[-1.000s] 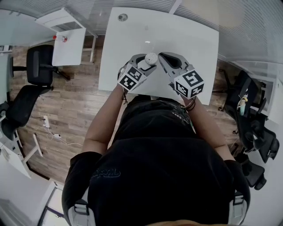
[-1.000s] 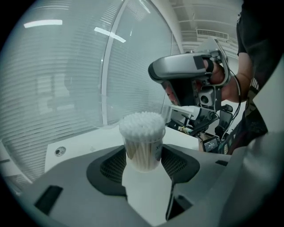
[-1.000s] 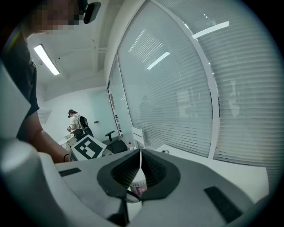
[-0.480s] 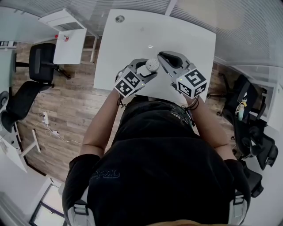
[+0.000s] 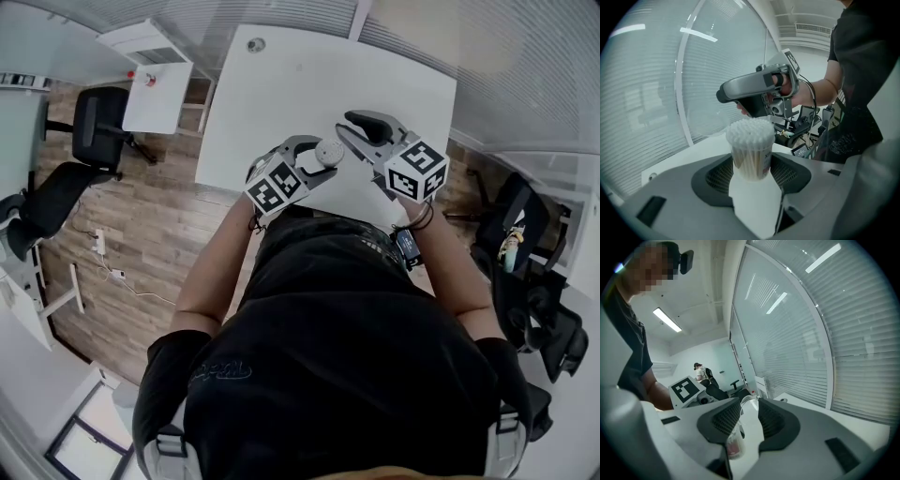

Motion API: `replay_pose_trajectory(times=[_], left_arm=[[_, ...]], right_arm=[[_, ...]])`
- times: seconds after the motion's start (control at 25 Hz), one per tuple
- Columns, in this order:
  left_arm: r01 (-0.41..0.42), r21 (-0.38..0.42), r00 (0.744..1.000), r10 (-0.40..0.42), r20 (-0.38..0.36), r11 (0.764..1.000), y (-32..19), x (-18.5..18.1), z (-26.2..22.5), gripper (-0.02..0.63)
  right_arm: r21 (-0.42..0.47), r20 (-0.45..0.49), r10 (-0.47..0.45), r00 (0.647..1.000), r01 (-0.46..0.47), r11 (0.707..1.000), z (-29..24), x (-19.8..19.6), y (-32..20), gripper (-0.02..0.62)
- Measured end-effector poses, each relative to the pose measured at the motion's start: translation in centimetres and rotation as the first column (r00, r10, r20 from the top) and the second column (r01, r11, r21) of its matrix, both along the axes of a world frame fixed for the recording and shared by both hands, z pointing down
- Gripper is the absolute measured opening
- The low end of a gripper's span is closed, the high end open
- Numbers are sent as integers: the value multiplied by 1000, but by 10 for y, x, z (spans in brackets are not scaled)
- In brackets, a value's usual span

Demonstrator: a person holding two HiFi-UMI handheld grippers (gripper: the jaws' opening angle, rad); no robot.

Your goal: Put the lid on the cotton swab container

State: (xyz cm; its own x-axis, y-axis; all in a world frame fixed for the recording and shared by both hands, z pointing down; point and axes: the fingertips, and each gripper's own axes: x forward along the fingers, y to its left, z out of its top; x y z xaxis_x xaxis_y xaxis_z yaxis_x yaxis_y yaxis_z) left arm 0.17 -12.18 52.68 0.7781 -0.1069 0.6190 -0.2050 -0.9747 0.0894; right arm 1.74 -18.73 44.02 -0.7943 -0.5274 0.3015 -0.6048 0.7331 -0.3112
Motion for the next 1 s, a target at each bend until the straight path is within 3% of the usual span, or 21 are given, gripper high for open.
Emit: replay_pose_trajectory(times=[0.44, 1.0], left_arm=[[-21, 51, 999, 20, 34, 998, 32, 31, -22, 258], [17, 42, 997, -20, 76, 999, 49, 48, -17, 256]], right_arm=[[-19, 83, -168, 982, 170, 985, -11, 14, 27, 184], [3, 103, -307, 946, 308, 951, -21, 22, 54, 192]])
